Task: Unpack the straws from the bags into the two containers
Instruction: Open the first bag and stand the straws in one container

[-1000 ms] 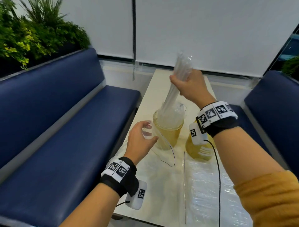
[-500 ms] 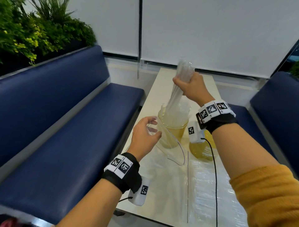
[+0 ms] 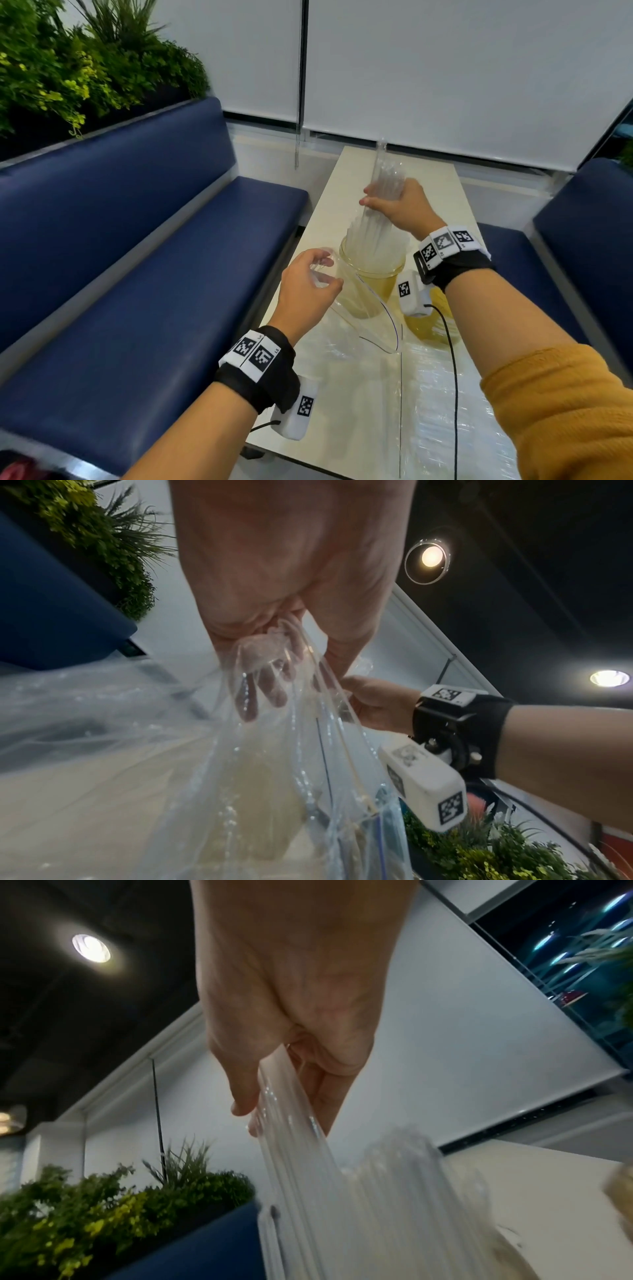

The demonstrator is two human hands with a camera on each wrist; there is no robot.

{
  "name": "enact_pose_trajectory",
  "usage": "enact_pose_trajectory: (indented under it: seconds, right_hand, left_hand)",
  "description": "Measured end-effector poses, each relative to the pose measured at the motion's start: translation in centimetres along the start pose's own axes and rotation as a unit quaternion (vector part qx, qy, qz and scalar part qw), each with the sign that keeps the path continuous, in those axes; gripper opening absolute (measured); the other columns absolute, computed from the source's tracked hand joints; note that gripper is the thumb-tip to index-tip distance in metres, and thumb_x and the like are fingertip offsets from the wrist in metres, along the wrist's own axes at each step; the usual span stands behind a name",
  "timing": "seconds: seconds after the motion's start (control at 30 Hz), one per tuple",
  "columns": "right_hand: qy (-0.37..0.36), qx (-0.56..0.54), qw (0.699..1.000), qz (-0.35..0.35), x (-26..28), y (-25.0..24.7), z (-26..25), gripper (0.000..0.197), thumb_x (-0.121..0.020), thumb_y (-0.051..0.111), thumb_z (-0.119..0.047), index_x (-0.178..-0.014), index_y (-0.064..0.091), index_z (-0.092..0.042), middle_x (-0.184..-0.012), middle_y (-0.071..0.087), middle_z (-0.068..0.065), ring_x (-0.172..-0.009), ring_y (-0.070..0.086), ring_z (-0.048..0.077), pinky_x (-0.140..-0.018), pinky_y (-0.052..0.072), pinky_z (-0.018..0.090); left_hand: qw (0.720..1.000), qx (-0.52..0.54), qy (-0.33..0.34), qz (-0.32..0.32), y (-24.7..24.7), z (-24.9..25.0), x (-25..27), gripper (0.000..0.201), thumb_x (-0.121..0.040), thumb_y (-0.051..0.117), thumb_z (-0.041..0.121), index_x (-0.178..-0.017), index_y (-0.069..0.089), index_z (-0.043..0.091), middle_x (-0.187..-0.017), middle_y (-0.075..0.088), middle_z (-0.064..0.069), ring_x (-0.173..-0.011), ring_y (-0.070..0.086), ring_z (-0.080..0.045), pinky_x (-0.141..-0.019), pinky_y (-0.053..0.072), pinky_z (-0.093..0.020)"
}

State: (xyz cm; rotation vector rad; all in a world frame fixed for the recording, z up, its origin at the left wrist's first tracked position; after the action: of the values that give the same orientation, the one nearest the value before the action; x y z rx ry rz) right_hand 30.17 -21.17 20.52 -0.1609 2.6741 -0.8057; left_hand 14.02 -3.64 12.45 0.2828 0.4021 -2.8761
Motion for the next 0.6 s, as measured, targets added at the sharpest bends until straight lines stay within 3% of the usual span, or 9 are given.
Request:
enact_pose_trajectory:
  seconds: [0.2, 0.33, 0.43, 0.47, 0.53, 0.6]
  right_hand:
    - [0.042, 0.043, 0.998, -0.019, 1.1, 2.3, 3.7, 0.028, -0.08, 0.083, -0.03, -0.104, 0.077, -0.018, -0.098, 0.076, 0.004, -0.093, 0.072, 0.018, -0.094, 0.056, 0.04]
    - [0.026, 0.083, 0.995, 0.045, 1.4, 2.2, 3.8, 0.055, -0.068, 0.086, -0.049, -0.106, 0.074, -0.012, -0.097, 0.075, 0.006, -0.092, 0.071, 0.02, -0.085, 0.058, 0.036]
    - [-0.032, 0.086, 0.989, 0.116, 2.1, 1.8, 2.8, 0.09, -0.061, 0.093, -0.041, -0.137, 0.05, -0.023, -0.124, 0.06, -0.007, -0.108, 0.056, 0.013, -0.093, 0.043, 0.016]
    - [-0.053, 0.06, 0.988, 0.134, 2.6, 1.7, 2.6, 0.102, -0.058, 0.096, -0.037, -0.143, 0.04, -0.027, -0.13, 0.056, -0.008, -0.111, 0.055, 0.013, -0.097, 0.042, 0.015]
    - [-0.099, 0.031, 0.979, 0.177, 3.2, 1.6, 2.5, 0.119, -0.054, 0.098, -0.036, -0.149, 0.027, -0.03, -0.138, 0.05, -0.003, -0.119, 0.053, 0.016, -0.103, 0.046, 0.026]
    - [-0.137, 0.079, 0.963, 0.218, 3.6, 1.4, 2.4, 0.123, -0.055, 0.097, -0.037, -0.152, 0.022, -0.026, -0.14, 0.044, 0.004, -0.124, 0.048, 0.017, -0.098, 0.046, 0.025]
  left_hand:
    - [1.0, 0.003, -0.004, 0.001, -0.1, -0.2, -0.2, 0.043, -0.084, 0.077, 0.014, -0.122, 0.061, 0.026, -0.11, 0.066, 0.008, -0.085, 0.065, 0.007, -0.072, 0.051, -0.007]
    - [1.0, 0.002, -0.007, -0.002, 0.1, -0.3, -0.3, 0.043, -0.084, 0.078, 0.014, -0.121, 0.061, 0.028, -0.11, 0.066, 0.008, -0.085, 0.066, 0.005, -0.072, 0.051, -0.008]
    - [1.0, 0.001, -0.012, -0.007, 0.4, -0.2, -0.2, 0.044, -0.085, 0.078, 0.015, -0.123, 0.061, 0.026, -0.111, 0.066, 0.008, -0.085, 0.068, 0.0, -0.076, 0.052, -0.012]
    - [1.0, 0.001, -0.012, -0.007, 0.4, -0.2, -0.2, 0.043, -0.085, 0.077, 0.015, -0.123, 0.061, 0.026, -0.111, 0.066, 0.009, -0.085, 0.068, 0.0, -0.078, 0.053, -0.015]
    - [1.0, 0.0, -0.011, -0.008, 0.5, -0.1, -0.2, 0.042, -0.085, 0.077, 0.015, -0.122, 0.061, 0.027, -0.11, 0.066, 0.01, -0.086, 0.068, -0.001, -0.08, 0.054, -0.018]
    - [1.0, -0.002, -0.012, -0.011, 0.6, 0.0, -0.2, 0.043, -0.085, 0.077, 0.015, -0.123, 0.061, 0.027, -0.11, 0.066, 0.01, -0.086, 0.068, -0.001, -0.078, 0.053, -0.016]
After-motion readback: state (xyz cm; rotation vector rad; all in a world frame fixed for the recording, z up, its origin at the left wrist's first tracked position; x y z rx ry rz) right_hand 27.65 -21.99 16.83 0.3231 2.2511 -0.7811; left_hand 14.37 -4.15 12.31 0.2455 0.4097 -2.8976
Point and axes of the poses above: each hand's wrist, its own x-axis away from the middle knuckle, its own y-axis out of the palm, z = x × y, the point moved 3 cm from there along -x, towards the middle knuckle
